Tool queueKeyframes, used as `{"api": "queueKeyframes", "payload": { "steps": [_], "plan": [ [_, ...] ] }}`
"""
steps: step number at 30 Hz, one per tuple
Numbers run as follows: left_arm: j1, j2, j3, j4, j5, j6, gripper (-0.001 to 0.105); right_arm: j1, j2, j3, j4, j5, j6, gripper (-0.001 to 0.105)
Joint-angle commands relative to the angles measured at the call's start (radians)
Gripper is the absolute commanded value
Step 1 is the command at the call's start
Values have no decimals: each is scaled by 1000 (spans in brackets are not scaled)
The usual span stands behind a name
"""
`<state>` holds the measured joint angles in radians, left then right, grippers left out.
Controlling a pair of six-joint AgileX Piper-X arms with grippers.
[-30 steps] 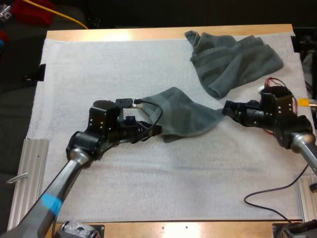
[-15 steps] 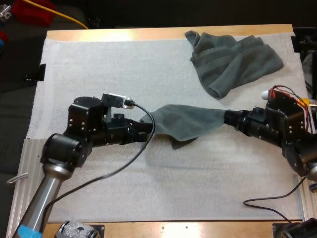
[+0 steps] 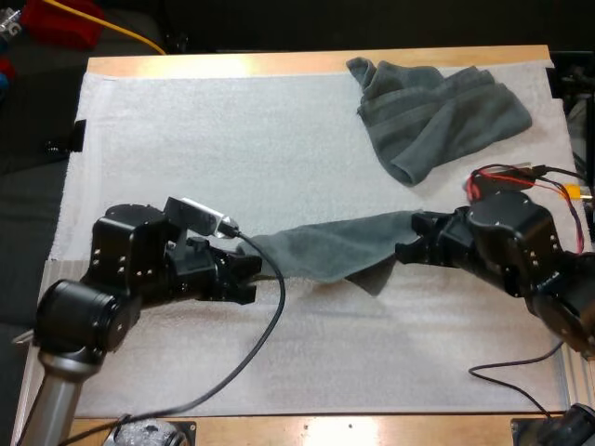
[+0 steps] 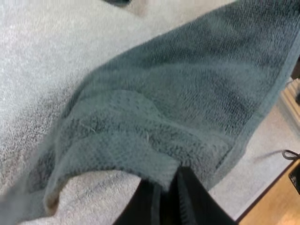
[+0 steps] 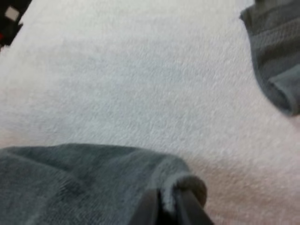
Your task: Pick towel from pile, fold and stack
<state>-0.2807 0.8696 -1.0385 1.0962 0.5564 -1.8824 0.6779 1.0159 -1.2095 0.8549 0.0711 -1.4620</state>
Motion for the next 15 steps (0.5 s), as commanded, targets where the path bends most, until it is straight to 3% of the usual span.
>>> {"api": "queueKeyframes", "payload": {
  "steps": [1,6,11,15],
  "plan": [
    [-6,-15,-15,13,8,5,0,21,-10,-27,46,40,-23,1],
    [-66,-36,-38,80,5,5,0,129,-13,-89,147,163,-24,1],
    [-144,-52,-39,156,-90,5,0,274,-15,-168,287,343,-14,1],
    [-180,-68,-41,189,-134,5,0,380,-17,-207,389,412,51,1]
  ]
}}
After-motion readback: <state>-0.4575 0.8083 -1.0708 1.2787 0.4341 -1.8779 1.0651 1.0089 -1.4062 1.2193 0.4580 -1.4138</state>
